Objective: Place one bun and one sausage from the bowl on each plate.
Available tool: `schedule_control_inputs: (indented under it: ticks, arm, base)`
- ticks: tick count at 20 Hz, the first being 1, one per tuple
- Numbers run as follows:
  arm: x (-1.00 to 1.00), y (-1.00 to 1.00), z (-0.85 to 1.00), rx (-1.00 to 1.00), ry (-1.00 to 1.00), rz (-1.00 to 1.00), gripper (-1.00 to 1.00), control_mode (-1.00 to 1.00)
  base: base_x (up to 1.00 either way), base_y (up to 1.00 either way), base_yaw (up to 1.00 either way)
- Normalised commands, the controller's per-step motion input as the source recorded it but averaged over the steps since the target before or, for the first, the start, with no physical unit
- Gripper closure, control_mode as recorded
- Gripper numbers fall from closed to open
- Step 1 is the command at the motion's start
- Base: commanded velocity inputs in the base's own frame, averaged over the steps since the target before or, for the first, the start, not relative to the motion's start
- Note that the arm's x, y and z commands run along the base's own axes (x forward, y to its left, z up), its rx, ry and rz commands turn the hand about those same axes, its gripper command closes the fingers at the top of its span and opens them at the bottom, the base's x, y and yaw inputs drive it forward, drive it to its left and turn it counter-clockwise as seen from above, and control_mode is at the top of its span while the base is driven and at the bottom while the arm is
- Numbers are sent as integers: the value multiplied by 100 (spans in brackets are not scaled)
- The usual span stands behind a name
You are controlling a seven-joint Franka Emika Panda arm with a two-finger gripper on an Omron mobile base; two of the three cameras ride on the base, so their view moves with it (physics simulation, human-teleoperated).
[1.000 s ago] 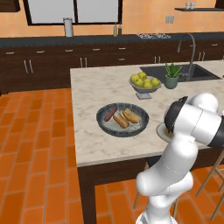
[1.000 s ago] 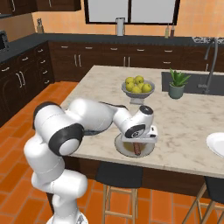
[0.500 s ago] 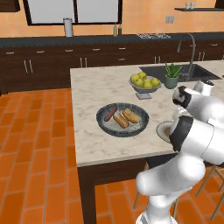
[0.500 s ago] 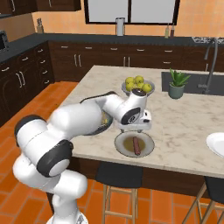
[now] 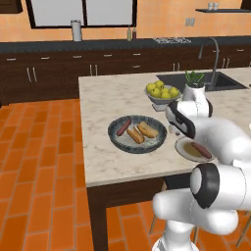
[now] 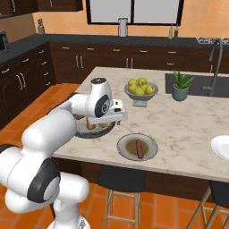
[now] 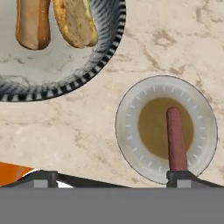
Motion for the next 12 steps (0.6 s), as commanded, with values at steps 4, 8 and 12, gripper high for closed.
schedule_control_inputs:
  ticks: [4,8,12]
  arm:
    - [-1,100,13,-1,-4,0,-100,-100]
    - [4,100,20,0,-10,0,-100,-100]
    - [49,100,0,3,-9,0,-100,-100]
  base:
    - [0,0,0]
    - [0,0,0]
    - [0,0,0]
